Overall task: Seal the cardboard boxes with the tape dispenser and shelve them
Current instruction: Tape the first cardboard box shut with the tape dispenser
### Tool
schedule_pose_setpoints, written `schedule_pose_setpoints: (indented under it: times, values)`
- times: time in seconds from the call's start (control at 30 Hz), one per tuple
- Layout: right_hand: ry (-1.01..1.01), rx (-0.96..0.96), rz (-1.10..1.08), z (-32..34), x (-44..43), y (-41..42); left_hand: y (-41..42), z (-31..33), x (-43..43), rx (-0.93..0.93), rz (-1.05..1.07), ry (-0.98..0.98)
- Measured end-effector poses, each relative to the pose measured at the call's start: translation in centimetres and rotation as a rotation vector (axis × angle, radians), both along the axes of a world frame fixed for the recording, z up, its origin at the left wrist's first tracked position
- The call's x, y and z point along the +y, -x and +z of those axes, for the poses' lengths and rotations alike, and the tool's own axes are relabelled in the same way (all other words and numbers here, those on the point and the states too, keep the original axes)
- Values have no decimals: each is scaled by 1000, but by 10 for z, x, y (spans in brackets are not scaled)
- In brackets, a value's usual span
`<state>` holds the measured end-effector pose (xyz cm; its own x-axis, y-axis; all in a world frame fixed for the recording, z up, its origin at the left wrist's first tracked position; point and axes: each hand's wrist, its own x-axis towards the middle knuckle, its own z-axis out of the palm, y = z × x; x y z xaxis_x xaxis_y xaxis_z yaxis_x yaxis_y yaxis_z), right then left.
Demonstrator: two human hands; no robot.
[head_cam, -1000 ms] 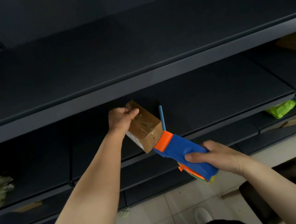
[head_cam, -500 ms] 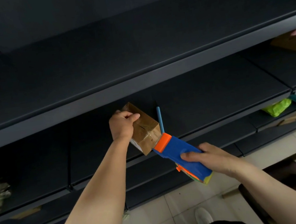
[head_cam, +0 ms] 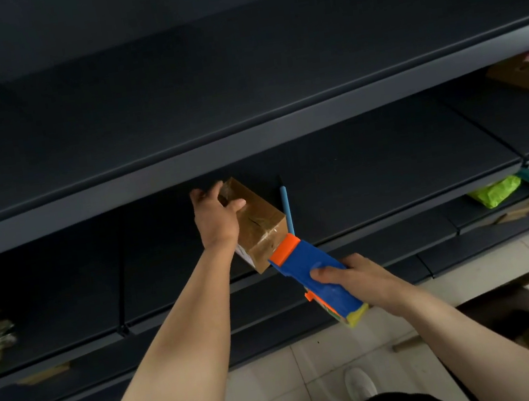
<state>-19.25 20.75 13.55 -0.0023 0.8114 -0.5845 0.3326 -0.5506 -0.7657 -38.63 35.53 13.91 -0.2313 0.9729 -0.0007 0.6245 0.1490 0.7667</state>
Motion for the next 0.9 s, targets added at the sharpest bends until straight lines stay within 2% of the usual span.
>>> schedule_pose_setpoints:
  times: [0.13, 0.27, 0.33, 0.53, 0.7, 0.9]
  values:
    - [-5, -3, 3, 1, 5, 7, 0, 2, -2, 41, -33, -63]
    - [-8, -19, 22, 1, 12, 11, 6, -7, -16, 288, -367, -158]
    - [-2, -35, 39, 1, 15, 12, 12, -12, -25, 323, -416, -130]
    - [0, -82, 45, 4, 16, 16, 14, -11, -34, 217, -433, -14]
    - [26, -103, 68, 8, 5, 1, 12, -8, -31, 208, -423, 42]
    - [6, -47, -57, 8, -20, -26, 10, -5, -33, 243, -426, 53]
